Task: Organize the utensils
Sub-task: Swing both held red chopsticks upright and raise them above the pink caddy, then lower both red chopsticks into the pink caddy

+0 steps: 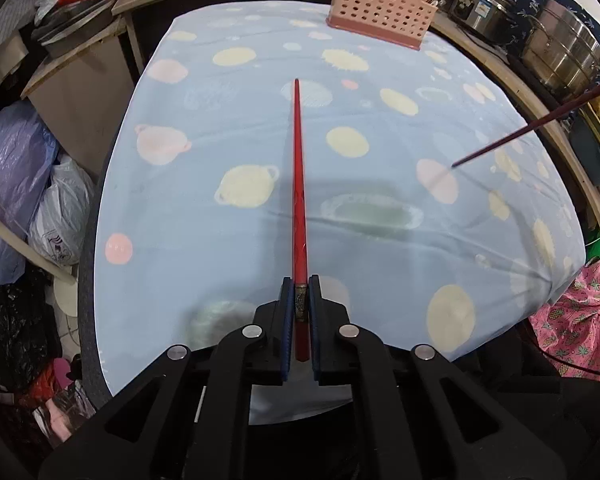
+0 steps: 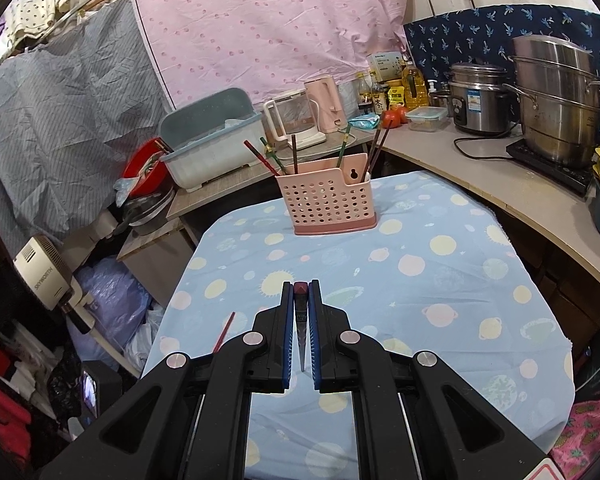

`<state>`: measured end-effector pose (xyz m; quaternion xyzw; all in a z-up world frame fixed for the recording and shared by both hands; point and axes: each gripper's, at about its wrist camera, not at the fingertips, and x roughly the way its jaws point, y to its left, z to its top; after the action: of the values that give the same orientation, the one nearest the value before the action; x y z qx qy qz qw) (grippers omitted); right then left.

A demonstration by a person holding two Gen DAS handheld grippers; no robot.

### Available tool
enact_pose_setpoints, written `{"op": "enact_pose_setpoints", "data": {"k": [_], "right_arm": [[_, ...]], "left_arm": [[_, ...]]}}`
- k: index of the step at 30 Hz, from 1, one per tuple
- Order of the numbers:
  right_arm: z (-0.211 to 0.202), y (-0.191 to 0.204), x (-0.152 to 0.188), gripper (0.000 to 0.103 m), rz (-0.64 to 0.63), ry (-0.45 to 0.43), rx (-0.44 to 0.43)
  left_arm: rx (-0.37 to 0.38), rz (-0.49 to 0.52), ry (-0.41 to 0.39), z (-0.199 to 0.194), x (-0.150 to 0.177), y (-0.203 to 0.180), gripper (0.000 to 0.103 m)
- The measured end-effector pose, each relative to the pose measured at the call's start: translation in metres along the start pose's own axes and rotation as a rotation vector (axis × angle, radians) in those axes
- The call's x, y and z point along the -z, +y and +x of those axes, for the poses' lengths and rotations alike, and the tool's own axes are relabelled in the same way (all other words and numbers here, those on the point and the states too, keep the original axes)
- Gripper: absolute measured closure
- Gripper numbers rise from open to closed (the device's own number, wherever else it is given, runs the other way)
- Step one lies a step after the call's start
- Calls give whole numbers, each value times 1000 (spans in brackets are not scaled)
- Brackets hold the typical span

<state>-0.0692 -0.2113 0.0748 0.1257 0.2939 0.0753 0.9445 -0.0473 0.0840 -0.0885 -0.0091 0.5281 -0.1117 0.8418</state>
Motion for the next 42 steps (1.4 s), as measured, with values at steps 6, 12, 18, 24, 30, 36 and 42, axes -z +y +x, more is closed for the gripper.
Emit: {"op": "enact_pose_setpoints", "data": {"k": [6, 12, 18, 24, 30, 36, 42], "right_arm": [[-3, 1, -11, 96, -15, -44, -5], [4, -1, -36, 96, -29, -105, -10], [20, -3, -64, 96, -41, -151, -23], [43, -9, -98, 96, -36, -179, -42], [72, -14, -131, 96, -42, -192, -41], [92, -13, -175, 96, -63, -248, -23], [109, -15, -230, 96, -56, -314, -7]], "left_arm": [[22, 37, -91, -24, -35, -19, 96], [43, 74, -211, -49, -94, -44, 96], [65, 117, -322, -72, -156, -66, 96], [68, 144, -407, -92, -210, -86, 97], [68, 163, -486, -106, -261, -102, 97], [70, 160, -577, -126, -316, -114, 97], [72, 156, -673, -151, -371, -126, 97]]}}
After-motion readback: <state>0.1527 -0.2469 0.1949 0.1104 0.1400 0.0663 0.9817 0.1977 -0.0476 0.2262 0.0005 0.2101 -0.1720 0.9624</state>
